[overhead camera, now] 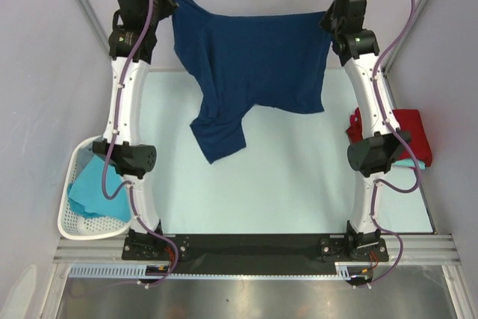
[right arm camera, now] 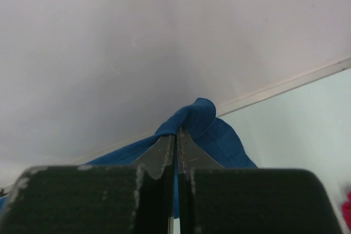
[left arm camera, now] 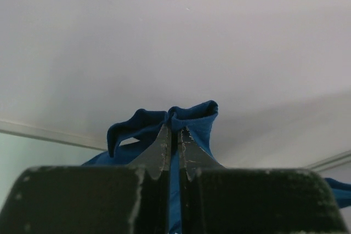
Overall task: Fold and stack the t-shirts
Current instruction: Flatten out the tshirt
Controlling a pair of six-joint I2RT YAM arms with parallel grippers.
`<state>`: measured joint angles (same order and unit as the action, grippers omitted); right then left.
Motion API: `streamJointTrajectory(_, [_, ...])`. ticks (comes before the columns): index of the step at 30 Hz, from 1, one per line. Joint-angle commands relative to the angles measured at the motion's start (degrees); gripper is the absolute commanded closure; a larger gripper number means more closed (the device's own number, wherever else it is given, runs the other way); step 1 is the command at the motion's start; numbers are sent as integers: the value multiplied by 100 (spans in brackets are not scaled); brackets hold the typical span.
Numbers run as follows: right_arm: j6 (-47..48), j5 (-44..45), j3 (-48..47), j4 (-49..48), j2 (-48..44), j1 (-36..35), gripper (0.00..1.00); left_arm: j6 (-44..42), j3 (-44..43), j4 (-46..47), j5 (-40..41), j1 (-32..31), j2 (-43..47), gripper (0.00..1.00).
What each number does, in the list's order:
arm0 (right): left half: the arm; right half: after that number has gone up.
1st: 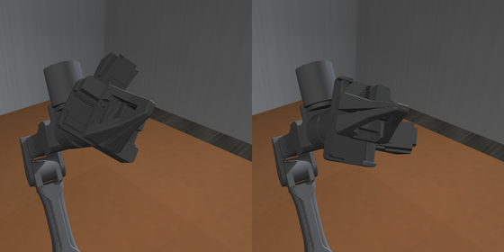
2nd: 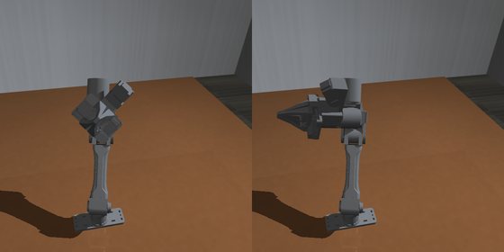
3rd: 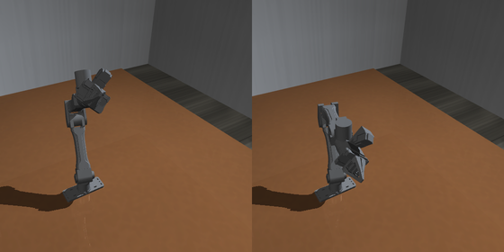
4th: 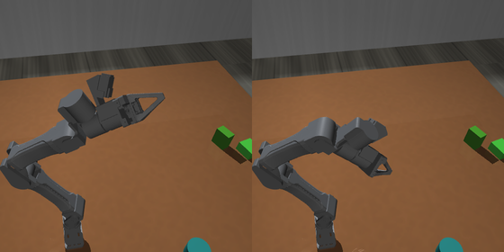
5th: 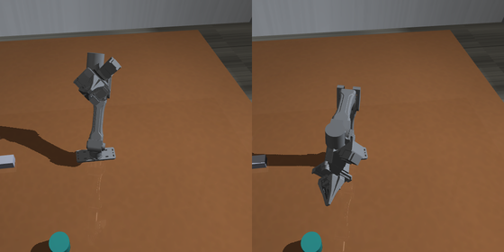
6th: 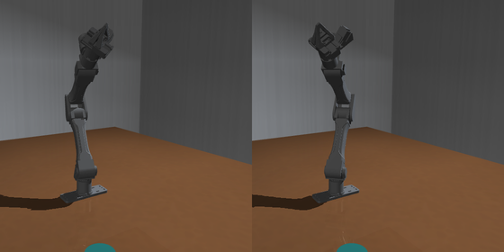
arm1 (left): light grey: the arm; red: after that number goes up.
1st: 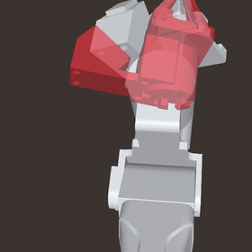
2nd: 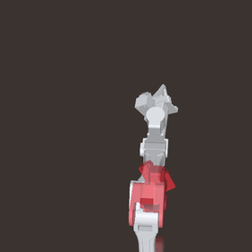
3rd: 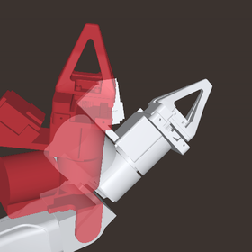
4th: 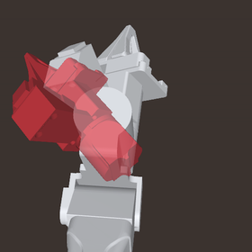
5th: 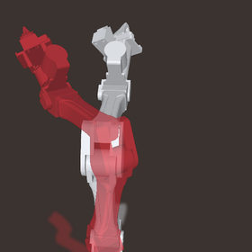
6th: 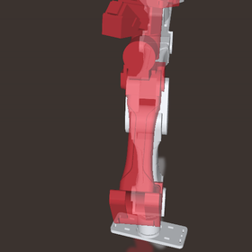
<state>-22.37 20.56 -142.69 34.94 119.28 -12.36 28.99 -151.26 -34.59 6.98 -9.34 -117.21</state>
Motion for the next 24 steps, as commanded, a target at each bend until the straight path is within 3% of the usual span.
streamJointTrajectory(1, [-13, -166, -601, -531, -37, -56, 100, 265, -561, 716, -364, 55, 172, 100])
streamJointTrajectory(12, [312, 80, -664, -743, -221, -346, 100, 476, -413, 1235, -637, 179, 568, 100])
streamJointTrajectory(24, [189, -60, -953, -787, 437, -126, 100, 809, -395, 1578, -1181, 425, -249, 100])
